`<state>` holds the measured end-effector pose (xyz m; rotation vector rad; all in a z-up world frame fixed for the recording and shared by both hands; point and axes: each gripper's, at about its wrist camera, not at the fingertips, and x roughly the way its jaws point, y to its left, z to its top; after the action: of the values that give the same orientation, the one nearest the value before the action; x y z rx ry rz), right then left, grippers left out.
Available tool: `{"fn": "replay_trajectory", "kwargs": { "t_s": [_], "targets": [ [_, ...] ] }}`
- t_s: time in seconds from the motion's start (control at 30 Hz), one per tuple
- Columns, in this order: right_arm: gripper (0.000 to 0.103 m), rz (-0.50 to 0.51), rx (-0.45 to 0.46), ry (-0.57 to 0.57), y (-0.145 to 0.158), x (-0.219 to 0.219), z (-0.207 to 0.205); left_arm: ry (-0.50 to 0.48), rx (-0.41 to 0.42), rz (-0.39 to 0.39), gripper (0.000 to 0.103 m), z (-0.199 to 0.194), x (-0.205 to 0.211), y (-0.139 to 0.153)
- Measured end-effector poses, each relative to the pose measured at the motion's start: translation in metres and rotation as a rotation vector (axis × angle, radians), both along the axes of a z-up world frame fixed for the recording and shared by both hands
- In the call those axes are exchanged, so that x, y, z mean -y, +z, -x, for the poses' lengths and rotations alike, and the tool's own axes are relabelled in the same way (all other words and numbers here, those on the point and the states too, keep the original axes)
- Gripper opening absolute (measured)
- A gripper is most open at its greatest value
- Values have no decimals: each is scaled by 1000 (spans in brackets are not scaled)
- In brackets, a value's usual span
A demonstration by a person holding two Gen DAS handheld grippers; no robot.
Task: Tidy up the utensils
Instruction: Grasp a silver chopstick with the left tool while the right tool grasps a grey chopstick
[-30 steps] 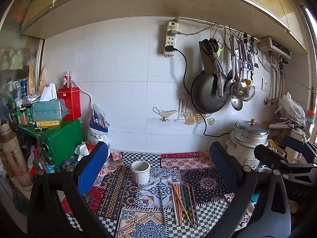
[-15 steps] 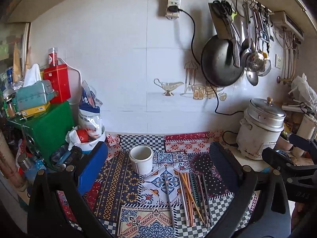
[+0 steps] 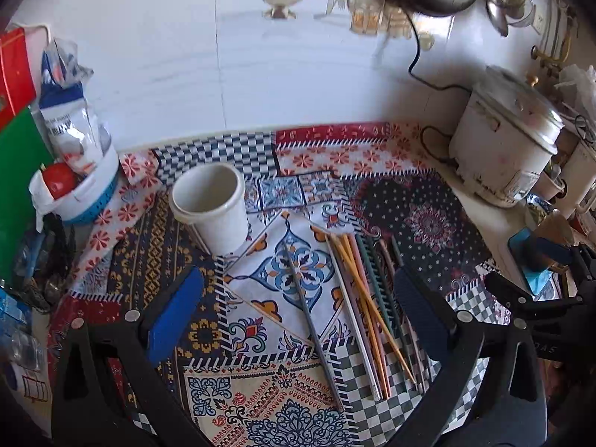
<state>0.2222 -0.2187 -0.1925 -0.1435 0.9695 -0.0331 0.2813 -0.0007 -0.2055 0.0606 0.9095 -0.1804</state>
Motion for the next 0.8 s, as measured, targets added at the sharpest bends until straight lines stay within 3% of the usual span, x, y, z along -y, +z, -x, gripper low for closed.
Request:
{"fn": "replay_trajectory", "kwargs": {
  "t_s": [0.13,0.23,0.33,0.47,0.57,0.7,0.8],
  "targets": [
    [92,-53,-110,-1,-32,8,-15,4,-128,-35,83,-24,-5,-39],
    [79,-108,-177,-7,-48,15,-23,0,-191,-28,78,-34,-8,-57],
    [74,-164,-240,-10,-63,17,-33,-6,-258,5,70,-43,-9,-72],
    [64,-210,-309,31,-82,10,-46,-16,-321,-28,65,-55,0,-91],
    [55,-220,-361,68,-94,3,-54,-59,-382,-22,56,-65,10,-109],
    [45,-239,-420,93,-105,-3,-59,-75,-470,-32,32,-75,19,-130],
    [40,-255,-437,90,-107,-4,-58,-100,-472,-15,31,-74,21,-131]
  ]
}}
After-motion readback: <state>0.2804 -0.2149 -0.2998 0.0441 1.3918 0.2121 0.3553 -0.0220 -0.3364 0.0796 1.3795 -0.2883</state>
